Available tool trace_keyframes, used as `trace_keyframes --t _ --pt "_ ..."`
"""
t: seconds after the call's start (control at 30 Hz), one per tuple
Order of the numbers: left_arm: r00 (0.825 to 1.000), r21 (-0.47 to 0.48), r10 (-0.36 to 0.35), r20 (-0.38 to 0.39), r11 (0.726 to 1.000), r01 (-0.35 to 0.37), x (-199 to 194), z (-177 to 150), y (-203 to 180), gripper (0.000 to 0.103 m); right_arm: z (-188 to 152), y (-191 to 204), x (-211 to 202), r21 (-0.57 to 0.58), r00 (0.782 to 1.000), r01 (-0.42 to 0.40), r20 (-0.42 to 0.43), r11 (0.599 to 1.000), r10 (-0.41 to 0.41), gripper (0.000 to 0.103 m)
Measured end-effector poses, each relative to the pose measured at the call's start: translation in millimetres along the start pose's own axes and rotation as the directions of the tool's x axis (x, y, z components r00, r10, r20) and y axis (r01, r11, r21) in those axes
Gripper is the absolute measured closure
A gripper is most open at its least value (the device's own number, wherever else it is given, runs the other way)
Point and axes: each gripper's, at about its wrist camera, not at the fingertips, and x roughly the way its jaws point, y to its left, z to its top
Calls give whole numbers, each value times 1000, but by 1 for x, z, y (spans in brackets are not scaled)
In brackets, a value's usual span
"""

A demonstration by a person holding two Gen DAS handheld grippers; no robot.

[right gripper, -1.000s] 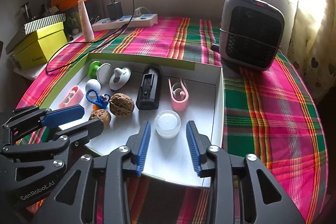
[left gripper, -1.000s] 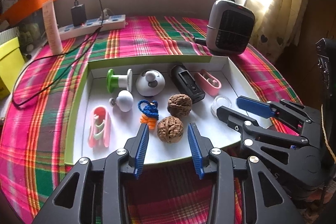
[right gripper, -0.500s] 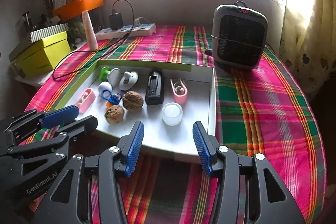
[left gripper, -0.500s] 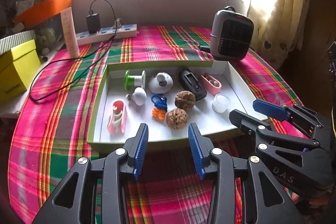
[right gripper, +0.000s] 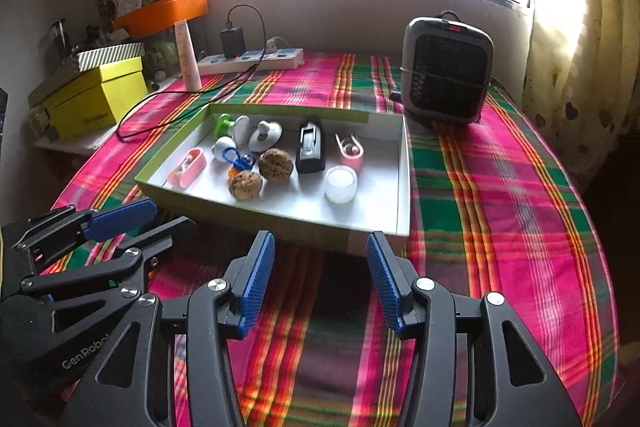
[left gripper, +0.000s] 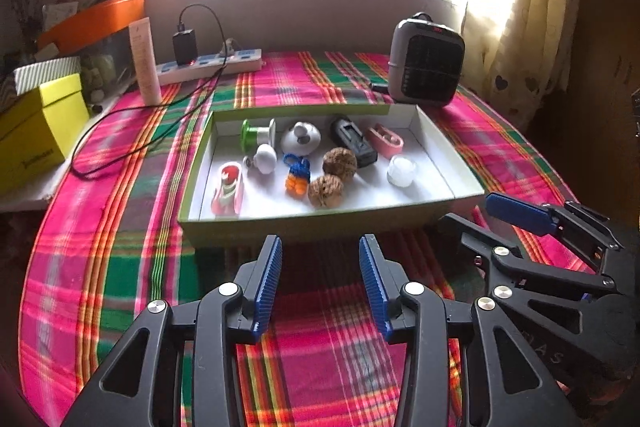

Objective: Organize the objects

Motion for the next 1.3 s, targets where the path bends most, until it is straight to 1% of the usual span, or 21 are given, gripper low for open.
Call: trace_keyframes --t 0.13,0.27,0.33,0.57,0.73,0.9,1.3 --pt "1000 -7 17 -18 1000 -17 -2 -13 1 63 -13 4 0 -9 999 23 -33 1000 -23 53" --pt "998 -31 26 -61 999 -28 1 -28 6 62 -28 4 2 6 997 28 -71 1000 -28 53" --pt "996 -20 50 -68 998 -52 2 -35 6 61 -33 3 1 11 997 32 -77 999 -31 53" --pt "994 -29 62 -95 997 -65 2 -50 7 60 -45 0 1 31 993 55 -103 998 -51 53" --pt "994 -22 80 -79 996 -82 0 -55 3 59 -52 2 0 21 991 85 -101 996 -82 53" --pt "992 -19 102 -68 994 -104 -2 -57 -2 56 -55 1 -2 32 991 96 -97 995 -93 53" --pt "993 -26 100 -63 994 -102 -2 -58 -2 55 -56 0 -2 31 991 103 -87 994 -100 49"
